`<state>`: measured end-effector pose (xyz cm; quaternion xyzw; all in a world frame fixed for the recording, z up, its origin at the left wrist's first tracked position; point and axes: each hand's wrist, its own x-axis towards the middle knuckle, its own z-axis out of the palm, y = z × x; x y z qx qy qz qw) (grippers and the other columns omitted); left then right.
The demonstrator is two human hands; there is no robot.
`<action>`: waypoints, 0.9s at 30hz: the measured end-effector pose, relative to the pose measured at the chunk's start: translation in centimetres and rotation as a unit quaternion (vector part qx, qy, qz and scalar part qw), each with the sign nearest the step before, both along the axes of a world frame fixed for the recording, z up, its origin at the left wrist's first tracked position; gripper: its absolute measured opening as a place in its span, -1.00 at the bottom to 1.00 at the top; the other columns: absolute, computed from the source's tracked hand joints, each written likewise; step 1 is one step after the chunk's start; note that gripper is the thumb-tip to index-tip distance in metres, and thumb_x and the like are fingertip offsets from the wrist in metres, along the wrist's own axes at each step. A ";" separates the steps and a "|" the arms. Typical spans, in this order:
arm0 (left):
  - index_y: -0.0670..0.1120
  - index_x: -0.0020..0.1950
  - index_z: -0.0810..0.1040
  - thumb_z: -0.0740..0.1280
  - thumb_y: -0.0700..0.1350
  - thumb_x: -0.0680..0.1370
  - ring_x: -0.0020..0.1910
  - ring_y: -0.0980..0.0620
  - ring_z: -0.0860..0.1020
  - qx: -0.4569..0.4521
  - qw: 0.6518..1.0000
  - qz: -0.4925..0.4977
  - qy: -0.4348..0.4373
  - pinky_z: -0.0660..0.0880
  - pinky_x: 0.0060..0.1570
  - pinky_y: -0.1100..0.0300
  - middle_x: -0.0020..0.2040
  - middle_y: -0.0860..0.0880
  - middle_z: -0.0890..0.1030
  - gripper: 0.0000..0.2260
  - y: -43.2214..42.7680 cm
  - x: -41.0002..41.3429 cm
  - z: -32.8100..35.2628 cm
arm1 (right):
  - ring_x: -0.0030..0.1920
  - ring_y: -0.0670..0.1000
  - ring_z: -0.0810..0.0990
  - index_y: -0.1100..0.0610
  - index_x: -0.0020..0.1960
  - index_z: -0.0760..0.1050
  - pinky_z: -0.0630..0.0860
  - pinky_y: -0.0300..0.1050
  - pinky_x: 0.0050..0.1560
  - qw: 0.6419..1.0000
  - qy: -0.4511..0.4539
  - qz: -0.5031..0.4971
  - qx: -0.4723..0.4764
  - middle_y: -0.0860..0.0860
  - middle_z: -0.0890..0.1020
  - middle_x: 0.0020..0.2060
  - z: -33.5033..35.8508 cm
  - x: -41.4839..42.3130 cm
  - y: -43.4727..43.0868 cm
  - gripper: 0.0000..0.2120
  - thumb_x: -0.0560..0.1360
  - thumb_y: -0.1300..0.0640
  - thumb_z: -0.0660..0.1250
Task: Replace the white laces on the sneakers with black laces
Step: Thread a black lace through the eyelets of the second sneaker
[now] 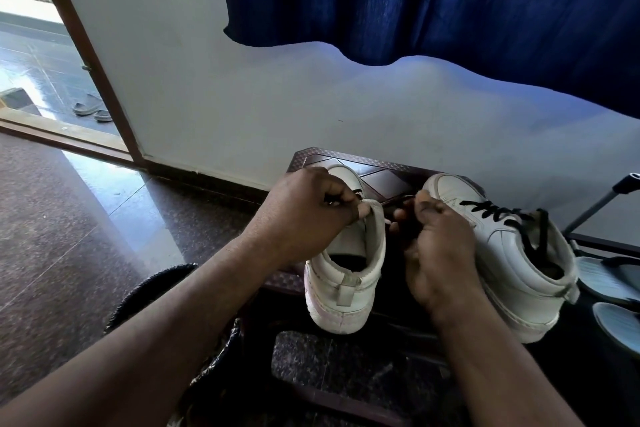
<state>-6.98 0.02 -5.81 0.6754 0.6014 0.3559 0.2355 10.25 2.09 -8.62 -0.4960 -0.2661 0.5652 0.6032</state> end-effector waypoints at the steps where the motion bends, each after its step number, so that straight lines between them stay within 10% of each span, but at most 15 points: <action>1: 0.08 -0.22 0.72 0.52 0.09 0.51 -0.16 0.24 0.59 0.000 1.000 -0.003 -0.012 0.46 -0.19 0.28 -0.21 0.17 0.64 -0.85 0.0 0.0 -0.1 | -0.34 -0.06 0.52 0.13 -0.12 0.50 0.50 -0.15 -0.22 0.999 0.027 -0.019 -0.010 0.00 0.56 -0.31 -0.1 0.3 0.2 -0.77 0.71 0.15 0.24; 8: 0.07 -0.21 0.74 0.42 0.14 0.39 -0.08 -0.05 0.68 -0.048 0.992 -0.023 -0.113 0.61 0.03 -0.14 -0.19 -0.02 0.70 -0.82 -0.1 -0.1 0.2 | 0.15 0.42 0.64 0.32 0.09 0.63 0.50 0.40 0.33 0.983 0.051 0.174 0.036 0.42 0.64 0.10 -0.5 -1.5 -1.8 -0.59 0.50 -0.03 0.49; 17: 0.11 -0.25 0.74 0.44 -0.04 0.51 -0.06 0.11 0.67 -0.079 0.987 -0.027 -0.136 0.61 0.10 -0.06 -0.14 0.16 0.71 -0.84 0.0 -0.1 0.2 | -0.37 -0.02 0.46 0.16 -0.18 0.55 0.47 -0.11 -0.29 0.999 -0.015 -0.045 0.018 -0.02 0.54 -0.44 -1.3 -0.3 -0.1 -0.78 0.55 0.07 0.50; 23: 0.12 -0.26 0.73 0.38 0.11 0.38 -0.04 0.01 0.68 -0.073 0.988 -0.018 -0.137 0.59 0.13 -0.15 -0.16 0.08 0.71 -0.84 -0.1 0.1 0.4 | 0.14 0.38 0.66 0.41 0.13 0.59 0.54 0.41 0.28 0.989 0.031 0.144 0.016 0.42 0.65 0.09 -1.3 -1.6 -1.7 -0.44 0.47 -0.10 0.53; 27: 0.13 -0.25 0.73 0.43 0.12 0.43 -0.06 -0.02 0.68 -0.069 0.990 -0.017 -0.125 0.61 0.10 -0.17 -0.16 0.05 0.70 -0.86 0.0 0.0 0.1 | -0.14 0.24 0.62 0.36 -0.09 0.59 0.65 0.22 0.05 0.998 -0.033 0.039 0.036 0.33 0.69 -0.13 -1.3 -1.4 -1.3 -0.52 0.41 -0.08 0.57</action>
